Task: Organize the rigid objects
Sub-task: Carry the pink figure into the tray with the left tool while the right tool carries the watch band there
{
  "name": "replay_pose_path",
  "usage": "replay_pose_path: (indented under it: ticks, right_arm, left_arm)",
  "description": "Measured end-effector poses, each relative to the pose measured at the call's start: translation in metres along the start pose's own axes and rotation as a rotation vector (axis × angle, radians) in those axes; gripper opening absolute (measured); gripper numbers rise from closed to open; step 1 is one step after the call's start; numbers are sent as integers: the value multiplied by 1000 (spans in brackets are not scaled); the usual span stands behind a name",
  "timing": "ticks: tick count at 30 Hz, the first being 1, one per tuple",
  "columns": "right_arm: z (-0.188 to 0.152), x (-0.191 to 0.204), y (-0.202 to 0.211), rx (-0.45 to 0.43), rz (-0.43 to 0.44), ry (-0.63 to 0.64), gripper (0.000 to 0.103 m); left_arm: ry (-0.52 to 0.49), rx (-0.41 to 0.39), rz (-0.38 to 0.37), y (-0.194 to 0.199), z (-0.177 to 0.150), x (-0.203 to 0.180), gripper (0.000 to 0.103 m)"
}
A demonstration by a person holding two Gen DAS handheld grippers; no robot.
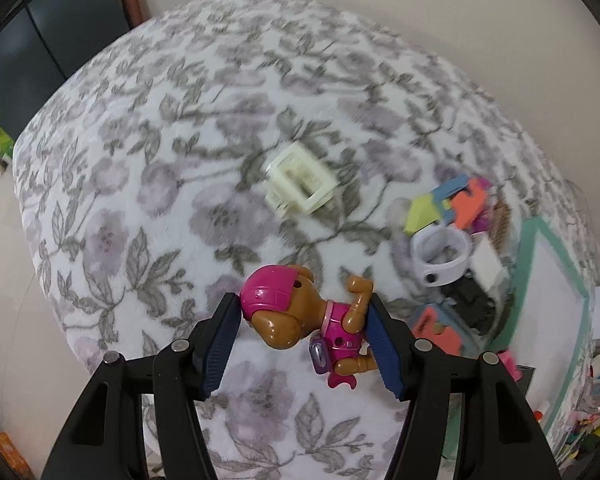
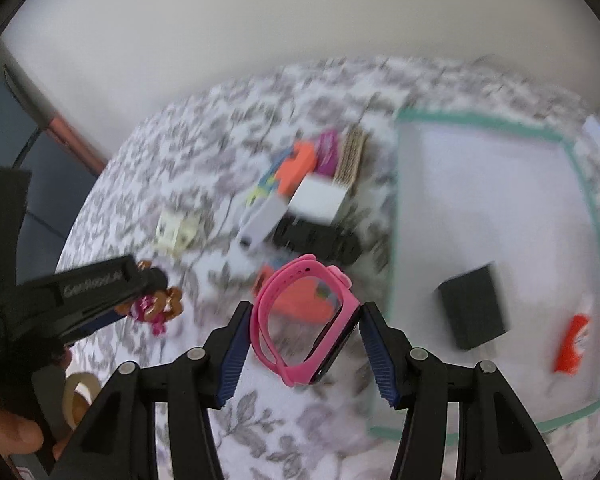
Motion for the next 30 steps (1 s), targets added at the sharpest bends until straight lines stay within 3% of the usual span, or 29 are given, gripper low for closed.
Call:
replay_pose_path:
  ticks: [8, 15, 23, 30]
  right_arm:
    - [37, -63, 30, -137, -137, -97, 57]
    - [59, -126, 48, -216, -272, -167, 57]
    - [63, -188, 47, -236, -382, -216, 57]
    - [51, -218, 33, -204, -420, -245, 57]
  left_arm:
    - [-82, -94, -108, 40, 18, -56, 64]
    - [-169, -119, -174, 60, 32, -125, 64]
    - [-261, -107, -284, 53, 14, -211, 64]
    - [-310, -78, -282, 26, -13, -248, 64]
Point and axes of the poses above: each gripper's, at about its wrist camera, not at the fingertips, and y roughly against the way its jaws point, x to its left, z to its top, the point moved 7 cm from there along -y, roughly the way its jaws point, and after that the axes turned 14 degrees about -x, right-handed, at the moved point
